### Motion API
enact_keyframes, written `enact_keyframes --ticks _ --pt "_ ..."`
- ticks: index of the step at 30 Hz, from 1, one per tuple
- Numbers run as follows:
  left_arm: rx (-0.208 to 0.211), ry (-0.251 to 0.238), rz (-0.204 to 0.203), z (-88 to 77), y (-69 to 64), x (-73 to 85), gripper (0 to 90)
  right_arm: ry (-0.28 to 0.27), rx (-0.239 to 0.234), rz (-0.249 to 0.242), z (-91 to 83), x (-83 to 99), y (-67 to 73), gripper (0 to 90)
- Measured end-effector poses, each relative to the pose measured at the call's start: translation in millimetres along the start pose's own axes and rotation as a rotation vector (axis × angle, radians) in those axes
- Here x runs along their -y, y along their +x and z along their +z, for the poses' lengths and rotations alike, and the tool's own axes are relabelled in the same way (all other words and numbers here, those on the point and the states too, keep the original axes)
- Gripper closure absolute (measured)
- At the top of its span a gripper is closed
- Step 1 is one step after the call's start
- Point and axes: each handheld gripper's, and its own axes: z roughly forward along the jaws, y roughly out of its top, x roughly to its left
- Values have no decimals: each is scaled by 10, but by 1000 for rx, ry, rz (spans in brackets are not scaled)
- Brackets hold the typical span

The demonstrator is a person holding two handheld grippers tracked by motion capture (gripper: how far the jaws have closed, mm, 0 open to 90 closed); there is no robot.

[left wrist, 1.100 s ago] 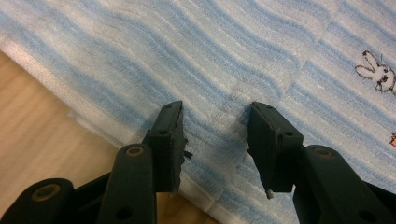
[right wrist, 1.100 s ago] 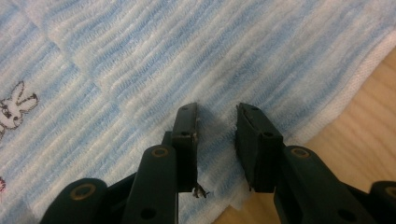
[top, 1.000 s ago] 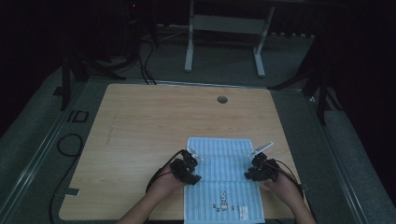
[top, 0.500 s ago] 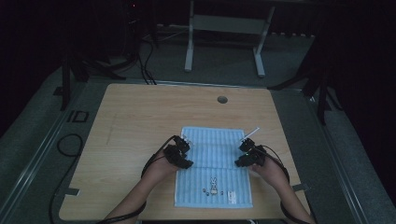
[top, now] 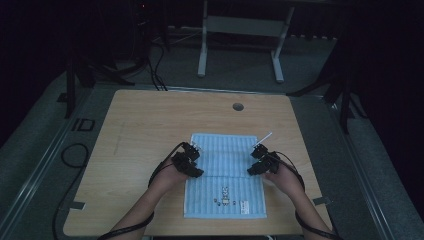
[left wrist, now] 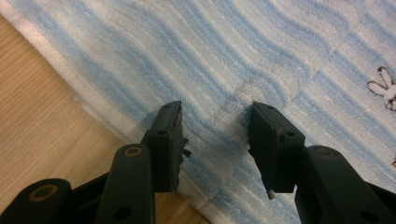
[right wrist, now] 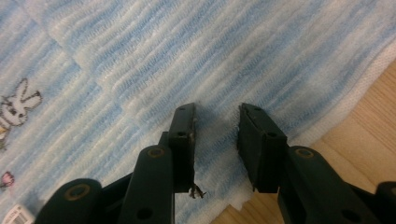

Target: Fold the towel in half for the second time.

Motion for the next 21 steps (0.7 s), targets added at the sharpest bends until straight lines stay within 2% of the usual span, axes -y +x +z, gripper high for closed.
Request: enact_keyframes --ticks 2,4,5,7,8,10,11,13,14,17,19,21 --pt "5 -22 -24 -89 20 -35 541 0 -15 -12 -46 -23 -14 635" --pt "-7 -34 -22 -148 38 -61 541 -10 -11 -9 -90 -41 -25 635" --pt "-52 -34 -18 -260 106 -144 540 -37 11 -5 -233 -120 -90 635" --pt "-81 -30 -29 -313 207 -223 540 -49 34 4 -302 -179 -148 635" --pt "-81 -30 -29 -313 207 -223 540 -55 45 25 -354 -243 -217 635" --pt "-98 -25 -60 -317 321 -309 540 -61 50 33 -370 -276 -253 635" --pt "-109 -20 -67 -305 360 -346 525 -60 71 57 -380 -359 -331 629" --pt "-137 -3 -69 -264 429 -427 493 -52 83 86 -348 -457 -422 621" --pt "-131 -9 -96 -245 485 -465 477 -53 74 102 -316 -504 -474 617" --pt "-128 -16 -142 -183 605 -578 476 -44 84 156 -194 -640 -594 607" --pt "-139 -5 -155 -128 665 -635 472 -33 110 175 -117 -712 -645 595" --pt "-127 -12 -166 -78 731 -676 453 -24 122 196 -64 -759 -693 573"
